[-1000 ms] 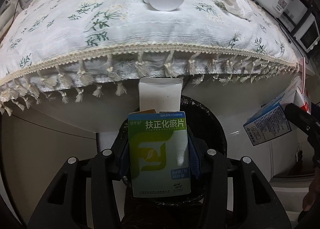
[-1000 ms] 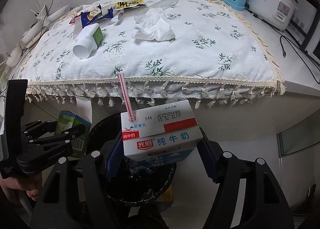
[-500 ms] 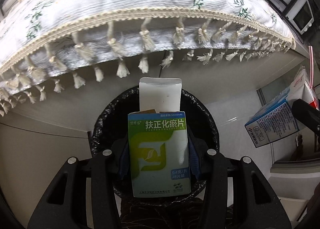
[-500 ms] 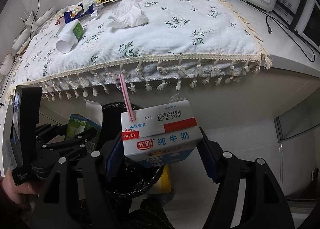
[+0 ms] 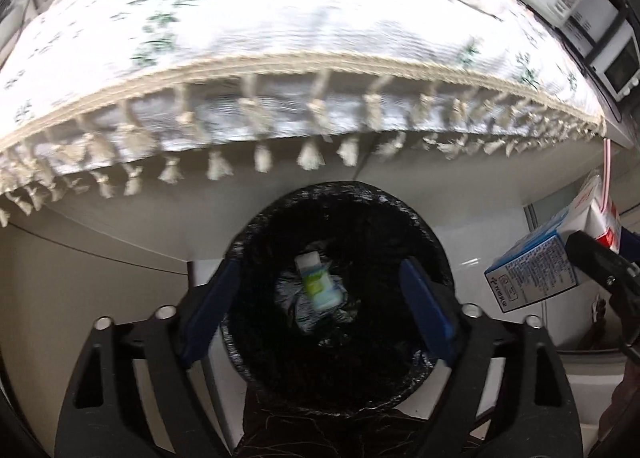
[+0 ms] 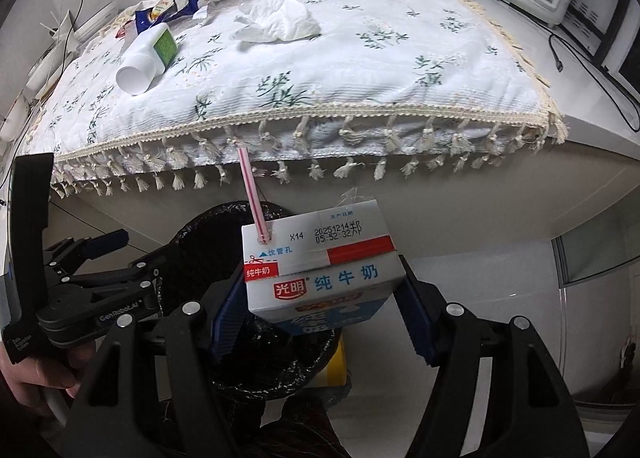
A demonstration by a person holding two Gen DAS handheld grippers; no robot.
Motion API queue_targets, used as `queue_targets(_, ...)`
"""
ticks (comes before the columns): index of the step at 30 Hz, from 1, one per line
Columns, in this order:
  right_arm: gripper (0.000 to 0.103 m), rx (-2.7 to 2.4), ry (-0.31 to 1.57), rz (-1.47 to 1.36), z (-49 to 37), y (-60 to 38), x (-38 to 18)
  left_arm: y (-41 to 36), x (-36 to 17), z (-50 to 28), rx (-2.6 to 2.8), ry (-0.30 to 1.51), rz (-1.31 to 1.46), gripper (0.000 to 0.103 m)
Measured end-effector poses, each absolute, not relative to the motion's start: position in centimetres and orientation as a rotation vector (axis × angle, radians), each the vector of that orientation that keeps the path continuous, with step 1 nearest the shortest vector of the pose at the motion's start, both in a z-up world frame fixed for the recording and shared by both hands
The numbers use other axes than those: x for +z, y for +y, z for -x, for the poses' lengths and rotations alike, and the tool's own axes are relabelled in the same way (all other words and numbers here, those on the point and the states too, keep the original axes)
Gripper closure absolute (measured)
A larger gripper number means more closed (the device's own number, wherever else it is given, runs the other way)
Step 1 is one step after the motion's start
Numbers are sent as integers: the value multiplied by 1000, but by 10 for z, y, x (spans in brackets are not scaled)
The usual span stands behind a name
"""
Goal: Collect trash
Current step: 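Open right tool over the black bin to drop the milk carton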
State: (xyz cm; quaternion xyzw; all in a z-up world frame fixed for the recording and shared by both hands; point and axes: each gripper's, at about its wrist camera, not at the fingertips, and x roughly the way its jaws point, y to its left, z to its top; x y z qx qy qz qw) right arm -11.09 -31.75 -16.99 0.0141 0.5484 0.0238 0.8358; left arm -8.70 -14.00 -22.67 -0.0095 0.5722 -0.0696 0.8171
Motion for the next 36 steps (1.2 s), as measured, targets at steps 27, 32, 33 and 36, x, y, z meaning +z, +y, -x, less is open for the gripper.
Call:
queue_targets(27, 38, 154, 1229, 41, 81, -246, -211, -48, -214, 104, -21, 1182, 128, 6)
queue_targets(32, 38, 166, 1235, 58, 74, -231, -219, -39, -218, 104, -1, 1191, 130, 6)
queue_targets(33, 38, 168, 1237, 59, 72, -229, -221, -39, -219, 103, 2, 1193, 132, 6)
queue_targets(36, 37, 182, 1242, 56, 71, -223, -223, -37, -219, 104, 4, 1197, 134, 6)
